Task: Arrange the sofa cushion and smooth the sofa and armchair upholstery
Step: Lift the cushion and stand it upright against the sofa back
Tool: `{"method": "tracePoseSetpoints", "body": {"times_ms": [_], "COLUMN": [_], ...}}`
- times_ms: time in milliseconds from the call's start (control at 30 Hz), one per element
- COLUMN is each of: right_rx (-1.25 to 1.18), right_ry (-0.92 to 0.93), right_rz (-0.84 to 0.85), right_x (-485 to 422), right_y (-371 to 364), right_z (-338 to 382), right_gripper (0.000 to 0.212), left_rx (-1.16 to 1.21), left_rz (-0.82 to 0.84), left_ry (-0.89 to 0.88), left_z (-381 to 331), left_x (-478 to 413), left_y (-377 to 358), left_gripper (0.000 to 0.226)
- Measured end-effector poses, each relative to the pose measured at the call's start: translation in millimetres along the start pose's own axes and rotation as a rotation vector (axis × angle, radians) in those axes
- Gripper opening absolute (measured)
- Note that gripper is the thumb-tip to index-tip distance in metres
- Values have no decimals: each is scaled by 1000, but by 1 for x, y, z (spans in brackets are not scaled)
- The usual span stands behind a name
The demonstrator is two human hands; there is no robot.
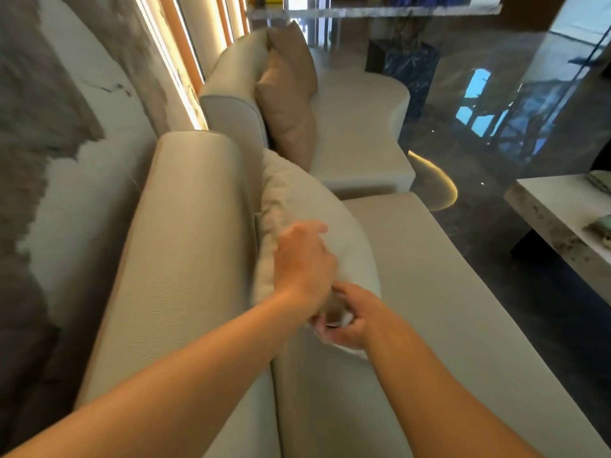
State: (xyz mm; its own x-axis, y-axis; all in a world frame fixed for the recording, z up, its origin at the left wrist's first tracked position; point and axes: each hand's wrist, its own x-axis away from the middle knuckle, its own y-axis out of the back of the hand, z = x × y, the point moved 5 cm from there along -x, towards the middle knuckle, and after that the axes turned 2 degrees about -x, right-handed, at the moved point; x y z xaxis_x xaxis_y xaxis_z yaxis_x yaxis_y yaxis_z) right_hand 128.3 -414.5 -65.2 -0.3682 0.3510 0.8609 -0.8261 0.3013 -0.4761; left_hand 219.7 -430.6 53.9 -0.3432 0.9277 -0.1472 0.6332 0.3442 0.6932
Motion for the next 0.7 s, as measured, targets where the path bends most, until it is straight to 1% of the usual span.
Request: {"method": "tracePoseSetpoints", "body": {"times_ms": [33,67,100,133,167,200,267,300,367,400,433,467,500,567,600,633,700], "right_rx": [38,82,133,157,151,137,85,55,59,77,122,155,176,171,169,166,147], "right_ry": [10,58,114,152,162,170,191,223,335,396,428,438,438,360,302,260,251], "right_rz": [29,42,44,31,-17,-57,-76,-75,-107,-121,-107,-85,-75,-37,-7,13,17], "right_x": [0,0,0,2,2,2,3,4,1,0,1,2,3,7,11,13,16], "right_y": [-16,-29,-41,-48,-48,-45,-33,-29,-17,-14,-15,-19,-24,-32,-36,-39,-39], "right_z": [-8,-14,-20,-27,-32,-36,-42,-41,-34,-32,-32,-33,-33,-36,-40,-44,-46], "right_gripper": [20,21,23,24,23,22,12,3,36,48,53,50,44,29,25,25,31], "left_rx": [-53,-143,-284,-447,-587,-700,-855,-895,-836,-770,-713,-664,-617,-540,-530,-540,-557], "left_rz": [38,82,107,108,108,110,105,94,133,171,201,203,181,141,140,154,181], "left_ry": [-43,-53,-43,-22,7,22,10,6,1,-19,-53,-97,-153,-265,-301,-323,-334], "left_z": [3,11,23,38,53,66,81,83,76,70,62,53,45,29,23,19,16], "left_x": [6,12,17,19,19,18,12,7,1,0,1,2,3,8,12,17,24], "left_y": [3,4,7,12,20,26,35,37,35,33,34,39,46,55,57,58,58], "left_gripper": [40,41,41,40,42,49,66,65,38,32,32,30,28,20,17,16,21]}}
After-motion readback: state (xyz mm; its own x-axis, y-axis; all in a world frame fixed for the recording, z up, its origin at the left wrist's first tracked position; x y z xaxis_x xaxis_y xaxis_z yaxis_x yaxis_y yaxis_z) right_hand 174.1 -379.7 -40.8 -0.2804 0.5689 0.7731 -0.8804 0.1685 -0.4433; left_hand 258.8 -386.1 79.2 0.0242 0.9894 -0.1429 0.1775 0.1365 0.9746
